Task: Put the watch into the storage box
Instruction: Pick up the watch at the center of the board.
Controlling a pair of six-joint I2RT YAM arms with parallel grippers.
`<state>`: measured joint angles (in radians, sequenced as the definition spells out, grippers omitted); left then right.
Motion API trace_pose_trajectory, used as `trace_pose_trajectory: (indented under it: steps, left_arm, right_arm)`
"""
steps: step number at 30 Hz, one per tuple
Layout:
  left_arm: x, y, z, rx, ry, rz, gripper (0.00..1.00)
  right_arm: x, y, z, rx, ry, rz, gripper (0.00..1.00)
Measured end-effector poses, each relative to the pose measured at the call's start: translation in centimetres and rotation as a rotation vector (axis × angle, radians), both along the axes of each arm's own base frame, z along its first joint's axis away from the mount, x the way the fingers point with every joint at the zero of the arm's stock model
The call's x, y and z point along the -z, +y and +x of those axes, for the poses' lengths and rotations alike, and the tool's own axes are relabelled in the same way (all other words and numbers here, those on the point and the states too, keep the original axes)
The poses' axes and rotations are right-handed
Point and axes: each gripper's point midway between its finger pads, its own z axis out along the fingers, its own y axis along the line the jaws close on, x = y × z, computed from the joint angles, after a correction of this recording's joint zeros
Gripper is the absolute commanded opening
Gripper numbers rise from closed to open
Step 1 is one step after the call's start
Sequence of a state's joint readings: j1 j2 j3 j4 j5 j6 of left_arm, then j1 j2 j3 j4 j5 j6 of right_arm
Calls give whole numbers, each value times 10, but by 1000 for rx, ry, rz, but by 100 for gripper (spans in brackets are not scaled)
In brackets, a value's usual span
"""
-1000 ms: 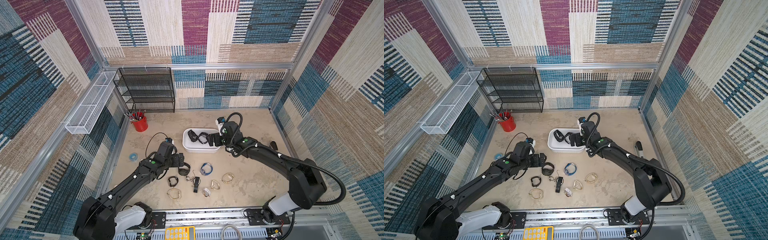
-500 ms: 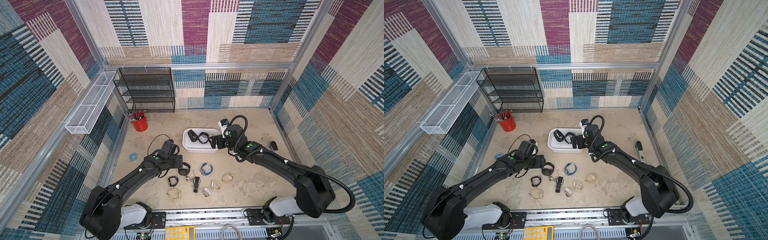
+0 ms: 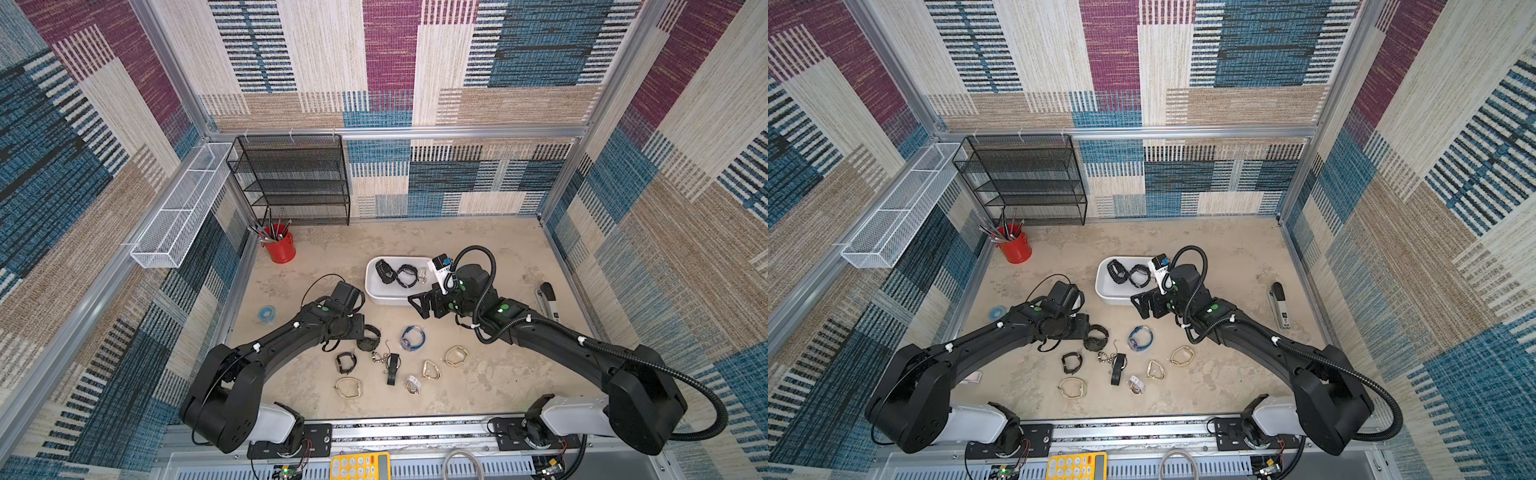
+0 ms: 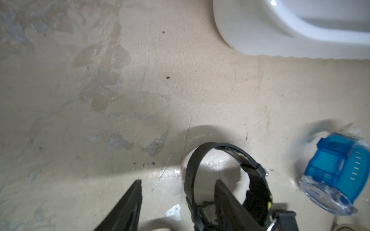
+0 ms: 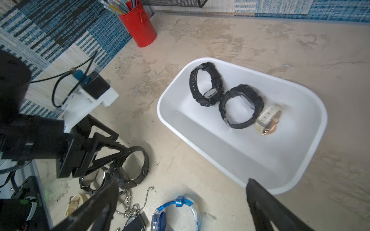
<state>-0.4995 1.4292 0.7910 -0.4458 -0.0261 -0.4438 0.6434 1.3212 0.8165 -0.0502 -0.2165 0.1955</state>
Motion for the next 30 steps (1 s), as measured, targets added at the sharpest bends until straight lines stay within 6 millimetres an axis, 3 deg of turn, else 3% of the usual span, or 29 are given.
trace_pose_trajectory:
  steps: [8,12,25,30]
  left_arm:
    - [12,-7,5,8,23,-8,53]
    - [21,-10,4,14,52,-12,46]
    - [24,-20,6,32,70,-52,3]
    - [10,-25,13,34,34,-75,0]
  right_arm:
    - [10,10,-21,-73,12,-7,100]
    - [15,12,-26,-88,19,-16,100]
    - [19,14,-23,-81,16,-22,100]
    - [19,18,-23,-85,17,-19,100]
